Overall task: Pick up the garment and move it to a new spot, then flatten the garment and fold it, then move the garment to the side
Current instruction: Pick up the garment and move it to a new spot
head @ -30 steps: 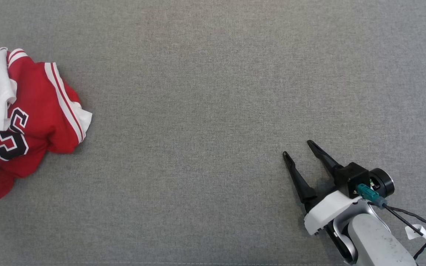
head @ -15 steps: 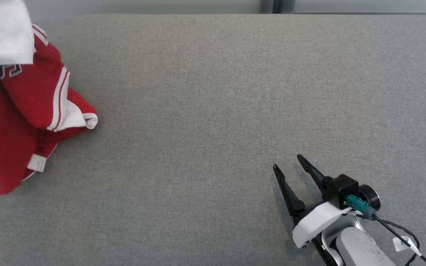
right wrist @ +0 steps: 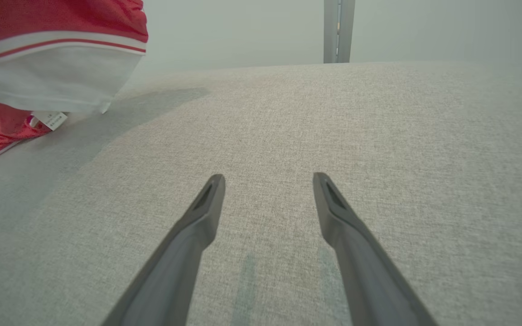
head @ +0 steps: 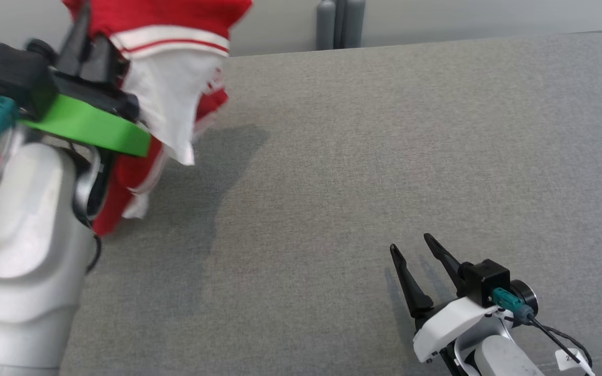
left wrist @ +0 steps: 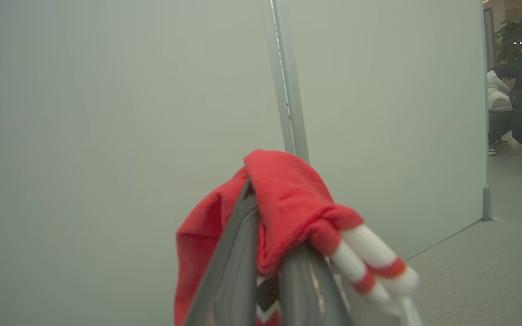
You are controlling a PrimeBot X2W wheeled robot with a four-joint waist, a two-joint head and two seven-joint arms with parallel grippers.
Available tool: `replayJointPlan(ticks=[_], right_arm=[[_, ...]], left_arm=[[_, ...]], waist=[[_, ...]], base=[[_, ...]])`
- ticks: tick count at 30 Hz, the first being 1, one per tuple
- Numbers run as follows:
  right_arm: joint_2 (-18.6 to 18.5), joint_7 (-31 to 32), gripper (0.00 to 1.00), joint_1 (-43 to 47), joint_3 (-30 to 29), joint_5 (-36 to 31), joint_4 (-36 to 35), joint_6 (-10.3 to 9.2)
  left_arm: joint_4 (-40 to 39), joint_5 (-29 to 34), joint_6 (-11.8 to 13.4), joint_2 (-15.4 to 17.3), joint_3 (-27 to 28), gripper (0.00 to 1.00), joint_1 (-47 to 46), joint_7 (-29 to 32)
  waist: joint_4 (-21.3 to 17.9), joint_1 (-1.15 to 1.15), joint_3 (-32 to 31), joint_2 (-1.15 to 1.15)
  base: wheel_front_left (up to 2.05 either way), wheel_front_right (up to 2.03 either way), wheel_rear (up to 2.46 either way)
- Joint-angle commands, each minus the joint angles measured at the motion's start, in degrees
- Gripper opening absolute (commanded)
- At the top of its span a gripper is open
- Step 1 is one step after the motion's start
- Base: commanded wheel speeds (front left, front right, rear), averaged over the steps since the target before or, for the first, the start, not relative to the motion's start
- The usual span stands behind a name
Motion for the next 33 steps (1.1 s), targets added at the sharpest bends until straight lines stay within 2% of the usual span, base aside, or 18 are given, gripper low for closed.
replayJointPlan(ticks=[1, 6, 11, 12, 13, 17, 21, 26, 33], right_arm=[[0.16, -0.03, 1.0, 0.88, -0.15, 0.08, 0.27, -0.09], [0.39, -0.03, 1.0, 1.81, -0.28, 0.61, 0.68, -0.09], [0.56, -0.03, 1.0, 1.65, -0.03, 0.9, 0.94, -0.09], [0.51, -0.03, 1.0, 1.59, 0.16, 0.89, 0.91, -0.09], [0.44, -0.03, 1.0, 1.57, 0.34, 0.86, 0.89, -0.09], [0.02, -0.03, 1.0, 1.8, 0.23, 0.99, 0.72, -0.09], [-0.2, -0.03, 1.0, 2.52, -0.59, 0.78, 0.4, -0.09], [-0.32, -0.03, 1.0, 2.66, -0.8, 0.68, -0.43, -0.09], [-0.1, -0.03, 1.0, 1.66, 1.36, 1.1, -2.38, -0.09]], left_arm=[[1.32, -0.2, 0.15, -1.82, -1.65, 0.0, 2.24, 0.03], [7.27, -0.6, 0.12, -7.98, -6.54, 0.0, 6.33, 0.0], [15.07, -0.32, 0.13, -11.61, -13.41, 0.0, 8.37, 0.03], [17.03, -0.15, 0.12, -11.64, -14.47, 0.31, 8.6, 0.04], [18.38, -0.18, 0.12, -11.92, -14.75, 1.0, 8.45, 0.03], [21.7, -0.37, 0.12, -12.51, -15.77, 1.0, 8.52, 0.03], [23.14, -0.02, 0.11, -11.73, -15.0, 1.0, 10.38, 0.04], [22.49, -0.02, 0.13, -10.88, -12.86, 1.0, 13.68, 0.03], [17.28, 0.49, 1.5, -10.2, -5.33, 1.0, 22.28, 0.03]], waist=[[-4.44, 0.0, -1.93, 0.0], [-9.32, 0.0, -3.07, 0.0], [-13.21, 0.0, -3.12, 0.0], [-13.81, 0.0, -3.17, 0.0], [-14.32, 0.0, -3.23, 0.0], [-14.93, 0.0, -3.4, 0.0], [-14.02, 0.0, -3.92, 0.0], [-10.64, 0.0, -4.6, 0.0], [-4.76, 0.0, -6.2, 0.0]], base=[[0.0, 0.0, 0.0], [0.0, 0.0, 0.0], [0.0, 0.0, 0.0], [0.0, 0.0, 0.0], [0.0, 0.0, 0.0], [0.0, 0.0, 0.0], [0.0, 0.0, 0.0], [0.0, 0.0, 0.0], [0.0, 0.0, 0.0]])
